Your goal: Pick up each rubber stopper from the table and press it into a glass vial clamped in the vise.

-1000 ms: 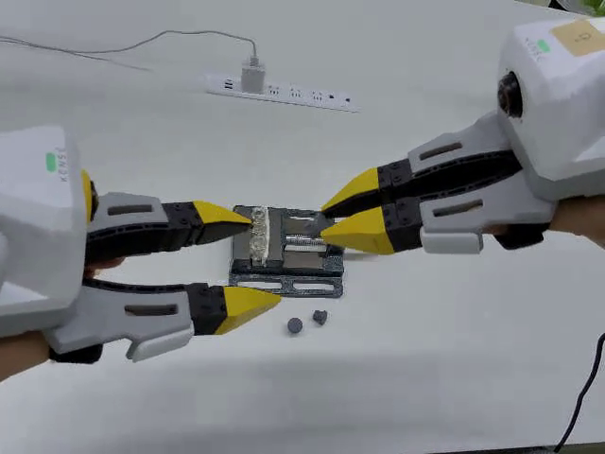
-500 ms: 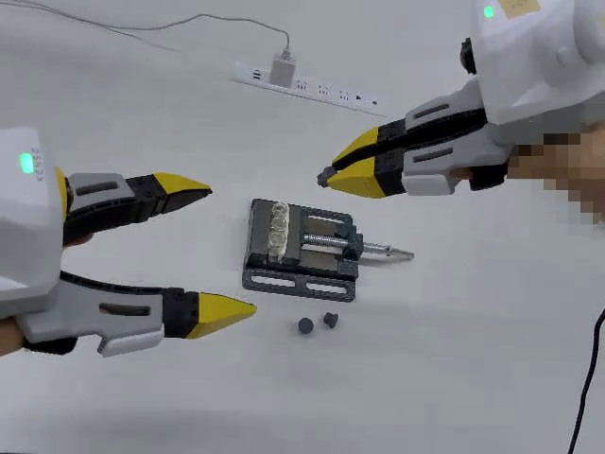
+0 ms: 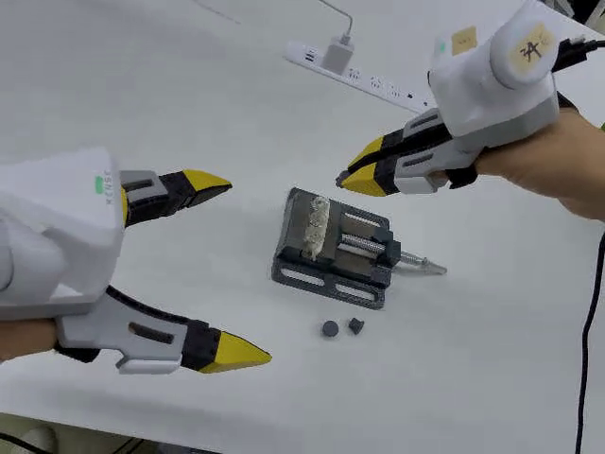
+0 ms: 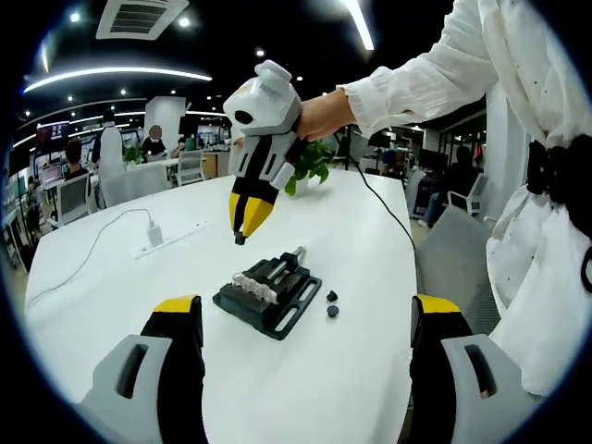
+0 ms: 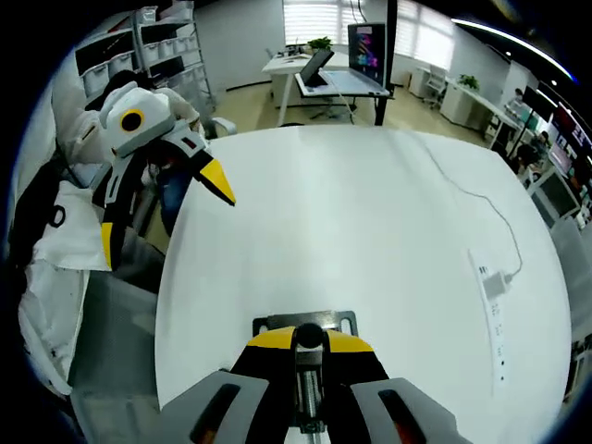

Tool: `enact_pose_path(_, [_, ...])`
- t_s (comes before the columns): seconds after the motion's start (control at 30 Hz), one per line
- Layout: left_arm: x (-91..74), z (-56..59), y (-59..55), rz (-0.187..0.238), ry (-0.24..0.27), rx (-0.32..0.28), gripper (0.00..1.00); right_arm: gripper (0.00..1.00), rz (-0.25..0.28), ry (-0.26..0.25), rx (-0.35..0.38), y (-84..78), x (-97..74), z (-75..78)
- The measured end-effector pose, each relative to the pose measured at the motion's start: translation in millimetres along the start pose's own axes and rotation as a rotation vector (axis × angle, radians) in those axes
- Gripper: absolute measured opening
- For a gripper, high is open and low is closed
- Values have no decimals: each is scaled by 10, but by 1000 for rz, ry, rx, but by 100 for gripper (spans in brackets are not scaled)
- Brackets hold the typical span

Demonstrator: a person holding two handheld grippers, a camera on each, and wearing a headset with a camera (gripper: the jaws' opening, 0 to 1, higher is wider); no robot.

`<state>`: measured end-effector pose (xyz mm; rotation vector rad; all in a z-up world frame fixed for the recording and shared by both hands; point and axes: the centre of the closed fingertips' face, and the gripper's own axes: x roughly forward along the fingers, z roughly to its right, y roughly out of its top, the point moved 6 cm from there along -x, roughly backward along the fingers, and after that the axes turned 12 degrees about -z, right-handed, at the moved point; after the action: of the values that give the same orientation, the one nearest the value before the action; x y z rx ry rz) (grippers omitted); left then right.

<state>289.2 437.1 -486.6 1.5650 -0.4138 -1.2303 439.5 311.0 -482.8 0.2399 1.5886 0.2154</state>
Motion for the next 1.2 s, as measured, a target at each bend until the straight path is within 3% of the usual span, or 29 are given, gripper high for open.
enact_pose_path(0.07, [8,-11,-22,11,-3,-4,95,6,-48,-20,-24,-39,98,48])
enact_pose_path(0.43, [78,-30,-127,8,-15,-21,99,6,-115,-6,-39,-107,437,160])
enact_pose_path(1.2, [94,-27,-99,34,-20,-35,97,5,-141,8,-53,-130,476,148])
